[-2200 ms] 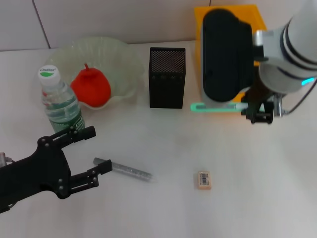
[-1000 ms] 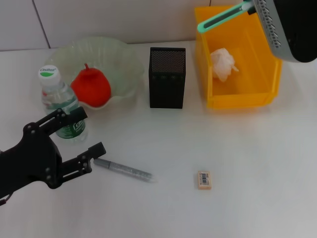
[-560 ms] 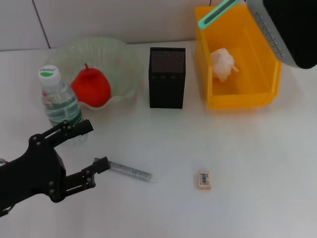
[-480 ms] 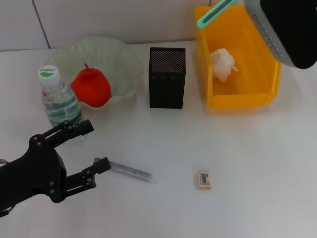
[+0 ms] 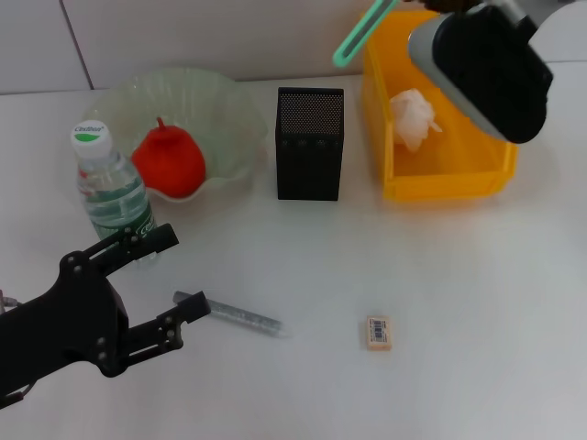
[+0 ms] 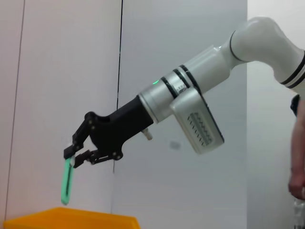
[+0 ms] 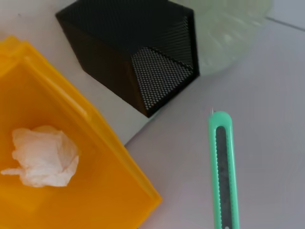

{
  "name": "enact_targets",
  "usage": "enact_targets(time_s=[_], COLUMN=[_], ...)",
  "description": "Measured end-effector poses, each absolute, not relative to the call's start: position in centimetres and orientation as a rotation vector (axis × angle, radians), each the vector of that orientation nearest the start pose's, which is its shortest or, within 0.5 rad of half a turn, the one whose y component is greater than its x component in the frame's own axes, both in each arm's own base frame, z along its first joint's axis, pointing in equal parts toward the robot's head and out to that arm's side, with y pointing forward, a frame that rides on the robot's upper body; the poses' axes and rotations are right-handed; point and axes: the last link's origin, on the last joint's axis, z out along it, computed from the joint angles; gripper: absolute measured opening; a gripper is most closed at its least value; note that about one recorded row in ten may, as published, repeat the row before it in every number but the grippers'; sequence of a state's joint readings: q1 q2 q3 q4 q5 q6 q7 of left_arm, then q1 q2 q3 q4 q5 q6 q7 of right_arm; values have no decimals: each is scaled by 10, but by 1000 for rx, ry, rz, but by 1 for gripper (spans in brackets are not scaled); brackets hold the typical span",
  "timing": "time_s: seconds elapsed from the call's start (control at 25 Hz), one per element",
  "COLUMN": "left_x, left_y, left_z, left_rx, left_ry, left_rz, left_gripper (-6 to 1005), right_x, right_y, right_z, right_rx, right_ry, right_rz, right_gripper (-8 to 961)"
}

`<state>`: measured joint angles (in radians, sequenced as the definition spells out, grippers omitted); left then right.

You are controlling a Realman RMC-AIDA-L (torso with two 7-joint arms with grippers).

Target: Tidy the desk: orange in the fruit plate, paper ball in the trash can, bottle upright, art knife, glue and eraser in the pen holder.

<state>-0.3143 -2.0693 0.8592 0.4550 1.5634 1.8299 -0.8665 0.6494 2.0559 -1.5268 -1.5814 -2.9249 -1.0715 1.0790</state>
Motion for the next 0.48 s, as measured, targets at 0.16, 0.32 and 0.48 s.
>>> enact_targets(time_s=[0.16, 0.32, 0.48], left_x=[-272, -274, -275], left_y=[245, 244, 242], left_z=[-5, -5, -6], left_rx=[-2548, -2549, -2551], left_ry=[-219, -226, -237], left_rz=[-1211, -1206, -1202], left_gripper=[796, 796, 796], right_x=[95, 97, 97], right_y=[427, 431, 432], right_z=[42, 30, 17], right_rx=[-1832, -1809, -1787], right_ry=[-1519, -1575, -1634], right_rz=[-1066, -1074, -1076], right_gripper=[194, 195, 196])
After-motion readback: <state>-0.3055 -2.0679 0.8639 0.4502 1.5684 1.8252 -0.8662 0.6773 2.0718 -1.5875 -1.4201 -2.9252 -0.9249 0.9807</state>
